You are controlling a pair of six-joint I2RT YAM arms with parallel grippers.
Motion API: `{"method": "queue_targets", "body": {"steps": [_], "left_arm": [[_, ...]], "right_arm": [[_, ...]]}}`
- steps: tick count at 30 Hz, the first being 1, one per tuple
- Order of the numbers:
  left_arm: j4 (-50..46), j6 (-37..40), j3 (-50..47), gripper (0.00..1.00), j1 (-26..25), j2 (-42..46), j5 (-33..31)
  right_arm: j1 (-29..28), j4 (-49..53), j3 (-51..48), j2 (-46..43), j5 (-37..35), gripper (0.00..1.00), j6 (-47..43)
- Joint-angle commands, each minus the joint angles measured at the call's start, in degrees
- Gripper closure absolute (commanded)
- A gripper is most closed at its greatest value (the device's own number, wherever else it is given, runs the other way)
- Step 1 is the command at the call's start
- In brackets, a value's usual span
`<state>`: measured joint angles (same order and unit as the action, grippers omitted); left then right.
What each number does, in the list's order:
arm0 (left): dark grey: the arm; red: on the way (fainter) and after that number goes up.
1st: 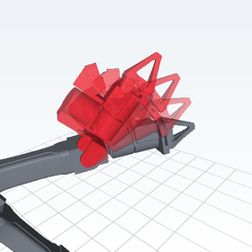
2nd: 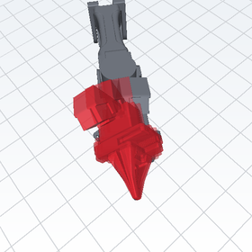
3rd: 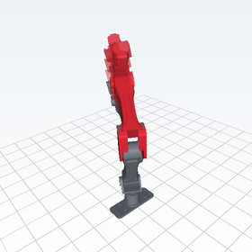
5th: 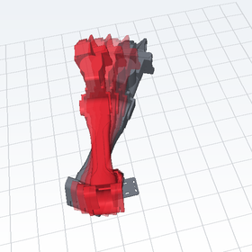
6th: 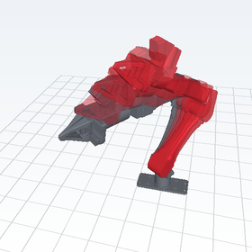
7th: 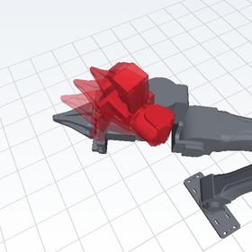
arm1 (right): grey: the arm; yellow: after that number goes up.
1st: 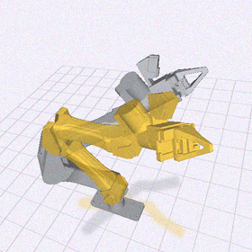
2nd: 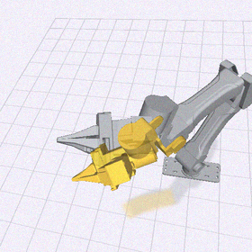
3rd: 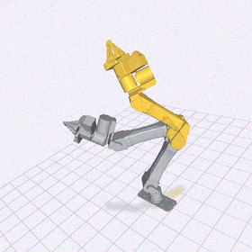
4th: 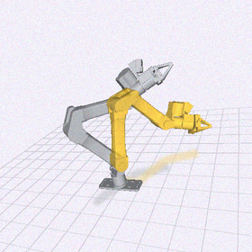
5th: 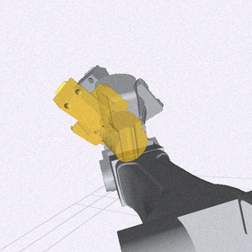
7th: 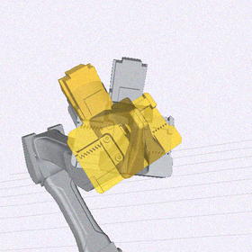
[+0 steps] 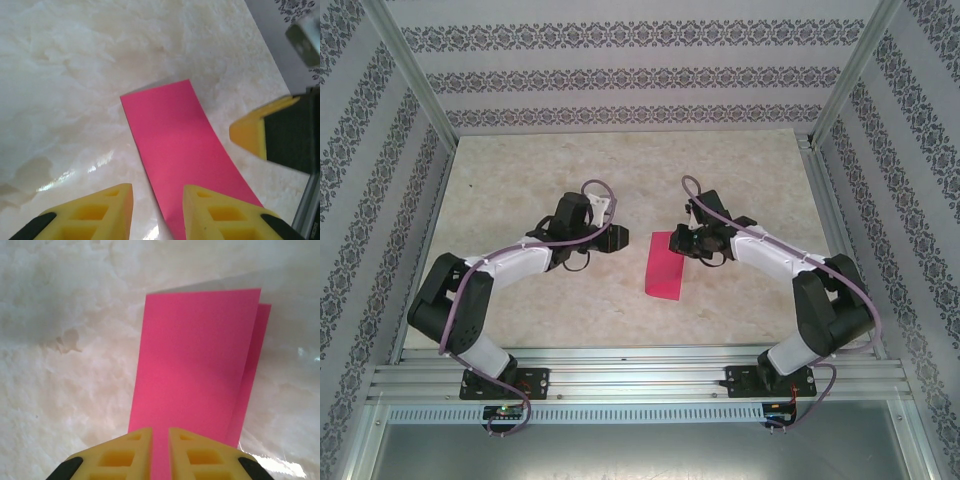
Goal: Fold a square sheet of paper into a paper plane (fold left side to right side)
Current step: Hold the square sheet of paper at the center of the table.
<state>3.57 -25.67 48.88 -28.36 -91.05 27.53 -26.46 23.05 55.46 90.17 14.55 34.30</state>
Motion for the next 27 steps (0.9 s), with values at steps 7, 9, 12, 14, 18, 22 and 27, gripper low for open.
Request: {"method": "queue_targets", "body": {"steps": [7,9,12,14,18,22,27], "left_arm": [[6.51,-4.06,0.49,0.68,-4.20,-6.21,3.84],[6.62,-3.89,1.90,0.68,-5.17,-8.00,4.10],[5.89,-3.22,4.03,0.69,-6.46,-10.40,4.67],[5.25,-2.74,5.30,0.69,-7.05,-12.00,4.90],[3.10,-0.92,7.57,0.70,-7.85,-14.27,5.43],[1.04,0.89,9.04,0.70,-8.12,-16.29,6.58],[-1.14,2.67,9.52,0.70,-8.64,-17.91,7.32]], "right_arm": [[0.18,-2.34,9.64,13.72,3.03,0.84,-2.46],[0.35,-2.69,10.59,16.06,3.22,0.84,-2.70],[0.46,-3.10,11.46,18.87,3.88,0.84,-2.85],[0.44,-3.27,11.55,20.22,4.00,0.85,-2.97],[0.44,-2.78,11.08,21.74,3.14,0.85,-2.98],[0.44,-2.28,10.46,22.50,2.77,0.86,-2.91],[0.35,-1.78,9.41,22.51,2.12,0.86,-2.87]]}}
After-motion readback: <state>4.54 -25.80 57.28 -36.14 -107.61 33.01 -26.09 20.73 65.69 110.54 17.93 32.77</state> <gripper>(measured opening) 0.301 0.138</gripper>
